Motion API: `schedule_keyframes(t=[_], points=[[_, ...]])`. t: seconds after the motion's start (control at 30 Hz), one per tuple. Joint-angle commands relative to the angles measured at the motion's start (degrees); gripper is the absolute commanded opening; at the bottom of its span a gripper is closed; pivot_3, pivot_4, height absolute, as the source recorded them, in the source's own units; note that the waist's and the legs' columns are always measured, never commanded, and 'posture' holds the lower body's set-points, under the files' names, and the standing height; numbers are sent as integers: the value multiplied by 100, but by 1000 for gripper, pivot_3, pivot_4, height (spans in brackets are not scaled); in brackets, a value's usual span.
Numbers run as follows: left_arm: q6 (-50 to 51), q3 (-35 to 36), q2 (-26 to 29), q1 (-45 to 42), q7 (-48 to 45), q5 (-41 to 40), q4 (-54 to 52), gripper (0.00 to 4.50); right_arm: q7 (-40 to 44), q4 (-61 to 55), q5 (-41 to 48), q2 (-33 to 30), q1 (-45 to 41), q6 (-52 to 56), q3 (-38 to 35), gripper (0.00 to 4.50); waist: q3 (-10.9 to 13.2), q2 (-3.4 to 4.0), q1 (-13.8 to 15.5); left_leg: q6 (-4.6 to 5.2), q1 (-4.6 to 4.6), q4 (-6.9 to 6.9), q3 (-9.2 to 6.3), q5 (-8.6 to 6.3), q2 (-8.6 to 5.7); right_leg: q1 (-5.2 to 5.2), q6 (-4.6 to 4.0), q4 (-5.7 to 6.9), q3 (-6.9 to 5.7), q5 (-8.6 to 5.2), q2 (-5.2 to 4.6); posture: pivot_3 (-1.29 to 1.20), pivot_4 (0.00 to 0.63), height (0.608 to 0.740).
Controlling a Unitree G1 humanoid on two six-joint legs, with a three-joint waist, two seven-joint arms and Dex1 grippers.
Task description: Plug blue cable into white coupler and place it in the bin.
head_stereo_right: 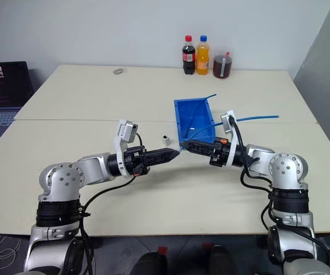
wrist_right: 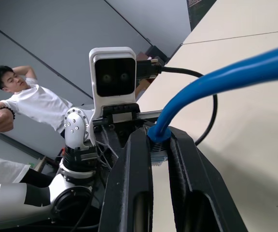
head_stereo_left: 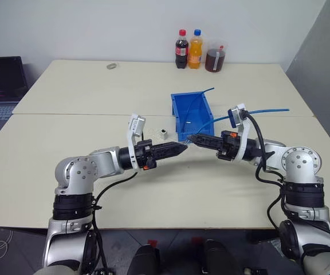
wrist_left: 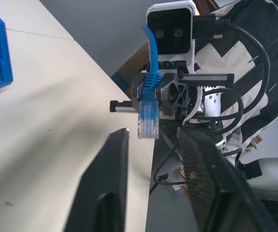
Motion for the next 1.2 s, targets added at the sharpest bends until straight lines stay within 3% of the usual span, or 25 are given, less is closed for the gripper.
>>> schedule_keyframes(t=[0.03, 0.2, 0.3, 0.37, 0.5, 0.6, 0.9, 1.2], points=[[-59, 98, 202, -23, -154, -142, -208, 2662, 65, -44, 56, -84, -190, -94, -99, 163, 0, 0, 0, 0, 0, 0, 0, 0, 0, 0, 0, 0, 0, 0, 0, 0, 150, 740], [-153, 310, 736, -17, -306, -71, -158, 3663, 74, 59, -83, -144, -216, -251, -95, 163, 2, -2, -1, 0, 0, -1, -1, 0, 0, -1, 0, 0, -1, 0, 0, 0, 150, 740], [-741, 203, 1291, 156, -554, 522, -63, 4218, 50, 48, -88, -206, -167, -299, -142, 163, 3, -4, -5, 0, -1, -4, 0, 0, 1, -4, 0, -1, 0, 0, 1, 0, 150, 740], [-1350, 20, 1570, 282, -640, 1090, 121, 4454, 57, 1, -86, -270, -112, -308, -157, 163, 5, -2, -14, 0, -1, -8, 1, 0, 2, -5, 0, -4, 0, 0, 3, 0, 150, 740], [-3643, -752, 1827, 497, -319, 3093, 938, 4454, 15, -81, -83, -362, -18, -346, -189, 163, 5, -2, 7, 0, 0, -9, 4, 0, 1, -5, -1, -7, 1, -1, 2, 0, 150, 740], [-4837, -1233, 1725, 518, -132, 4061, 1650, 4454, -19, -133, -76, -385, 25, -383, -194, 163, 7, -4, 35, 0, -6, -8, 2, 0, 2, -6, -1, -9, -1, 0, 2, 0, 150, 740], [-6104, -1584, 601, -422, -206, 4670, 3337, 4454, -47, -171, -126, -469, 33, -462, -156, 163, 9, -9, 177, 0, -55, 7, -8, 0, 2, -35, -2, -5, -23, 2, -1, 0, 150, 740], [-7292, -1766, -328, -1681, -210, 5347, 5738, 4454, -144, -250, -154, -478, 86, -503, -214, 163, 9, -10, 147, 1, -61, 9, -7, 0, 1, -36, -1, -10, -27, 4, -1, 0, 150, 740]])
